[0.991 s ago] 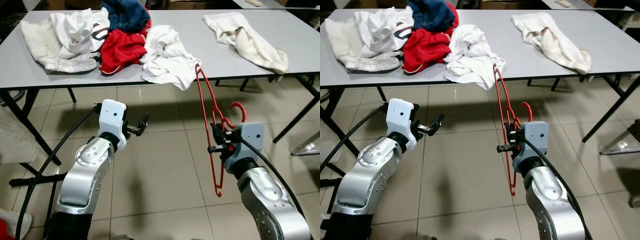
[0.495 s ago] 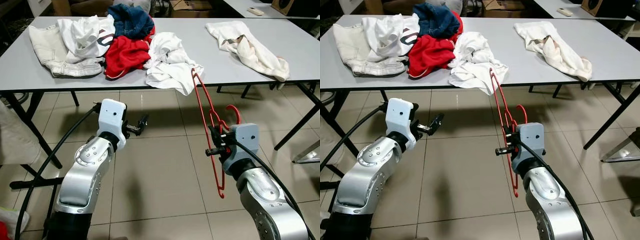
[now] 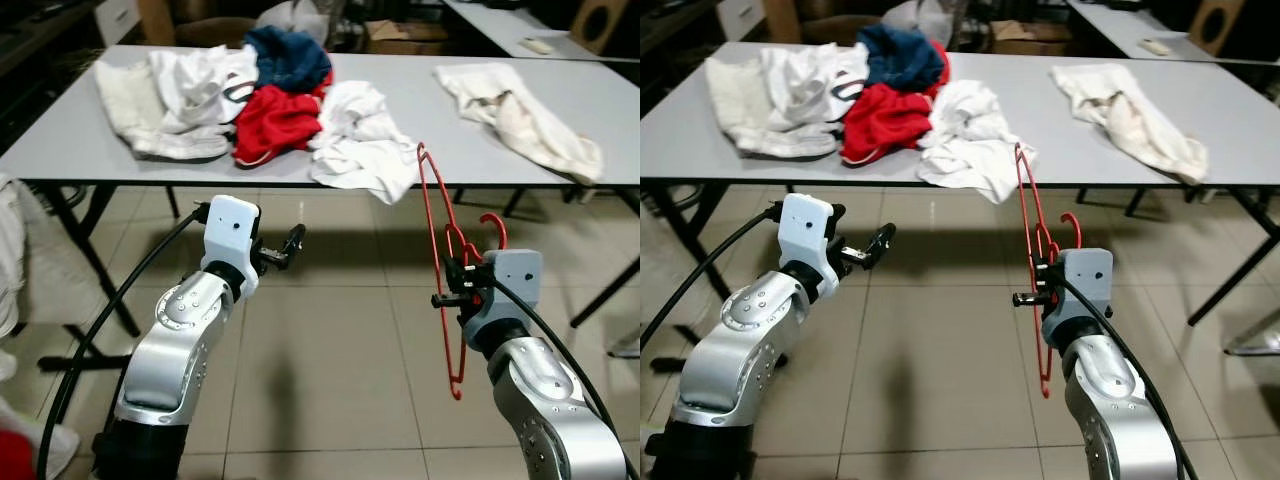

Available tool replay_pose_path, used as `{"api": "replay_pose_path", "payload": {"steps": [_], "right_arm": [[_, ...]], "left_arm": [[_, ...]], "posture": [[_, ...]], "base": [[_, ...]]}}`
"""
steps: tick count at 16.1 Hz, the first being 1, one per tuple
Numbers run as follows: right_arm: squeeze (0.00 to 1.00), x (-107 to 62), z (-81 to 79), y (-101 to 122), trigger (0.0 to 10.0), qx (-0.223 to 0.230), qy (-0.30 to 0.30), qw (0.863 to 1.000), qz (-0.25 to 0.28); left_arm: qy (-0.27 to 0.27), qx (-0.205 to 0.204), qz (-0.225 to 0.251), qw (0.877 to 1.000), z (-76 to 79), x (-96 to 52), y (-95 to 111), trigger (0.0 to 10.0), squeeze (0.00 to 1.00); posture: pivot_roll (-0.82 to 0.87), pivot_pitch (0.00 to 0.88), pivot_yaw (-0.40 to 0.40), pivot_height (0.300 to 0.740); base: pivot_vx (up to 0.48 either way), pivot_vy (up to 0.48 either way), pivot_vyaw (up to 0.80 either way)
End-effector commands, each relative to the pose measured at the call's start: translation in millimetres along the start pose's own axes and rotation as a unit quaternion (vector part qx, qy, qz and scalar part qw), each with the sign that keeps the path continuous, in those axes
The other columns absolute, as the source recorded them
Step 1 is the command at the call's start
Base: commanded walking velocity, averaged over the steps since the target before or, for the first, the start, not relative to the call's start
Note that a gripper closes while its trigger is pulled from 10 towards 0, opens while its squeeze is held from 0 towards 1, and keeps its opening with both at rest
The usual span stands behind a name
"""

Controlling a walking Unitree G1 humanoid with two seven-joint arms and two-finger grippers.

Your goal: Hang hanger

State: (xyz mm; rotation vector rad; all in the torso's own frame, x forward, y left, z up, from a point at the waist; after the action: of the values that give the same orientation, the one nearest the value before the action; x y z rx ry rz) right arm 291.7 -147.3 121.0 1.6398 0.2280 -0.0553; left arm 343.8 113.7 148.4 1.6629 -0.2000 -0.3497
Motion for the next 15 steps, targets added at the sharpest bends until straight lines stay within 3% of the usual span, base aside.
{"api": "replay_pose_path", "payload": {"steps": [1, 5, 7, 9, 15], "right_arm": [[0.0, -1.1, -2.9, 2.3, 10.0, 0.011, 0.007, 1.0, 0.004], [0.0, 0.2, 1.3, 1.6, 10.0, 0.003, -0.007, 1.0, 0.002], [0.0, 1.6, 2.1, 2.6, 10.0, 0.023, -0.006, 1.0, 0.001], [0.0, 2.4, 0.5, 3.0, 10.0, 0.027, -0.001, 1.0, 0.001], [0.0, 5.8, -1.7, 8.7, 10.0, -0.006, 0.006, 1.0, 0.015]], "left_arm": [[0.003, 0.003, 0.002, 1.0, -2.0, -0.4, 1.8, 10.0, 0.77], [0.0, 0.003, 0.001, 1.0, -0.8, 0.2, 1.4, 10.0, 0.77], [0.0, 0.003, 0.001, 1.0, -0.6, 0.5, 1.4, 10.0, 0.77], [0.0, 0.003, 0.002, 1.0, -0.9, 1.0, 1.7, 10.0, 0.77], [0.005, 0.001, 0.003, 1.0, -2.7, 0.4, 1.9, 10.0, 0.77]], "posture": [[-0.03, 0.025, -0.018, 0.74], [-0.03, 0.03, -0.015, 0.74], [-0.03, 0.031, -0.015, 0.74], [-0.03, 0.031, -0.016, 0.74], [-0.02, 0.035, -0.022, 0.74]], "base": [[0.326, 0.0, 0.0], [0.33, 0.0, 0.0], [0.328, 0.0, 0.0], [0.33, 0.0, -0.74], [0.329, 0.0, 0.0]]}}
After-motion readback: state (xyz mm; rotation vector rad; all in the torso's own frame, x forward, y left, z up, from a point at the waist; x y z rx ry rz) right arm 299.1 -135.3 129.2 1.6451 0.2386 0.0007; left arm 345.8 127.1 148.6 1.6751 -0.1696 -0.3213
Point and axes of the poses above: a point about 5 cm out from each wrist's last joint towards the gripper, its own x axis pointing out of the wrist towards the gripper, its own y axis along the axis of the wrist's last joint, z = x × y, the point moved 6 cm from there along x, pointing out of the wrist towards the gripper, and after that the axes turned 1 degree about x, right-handed, at the moved point
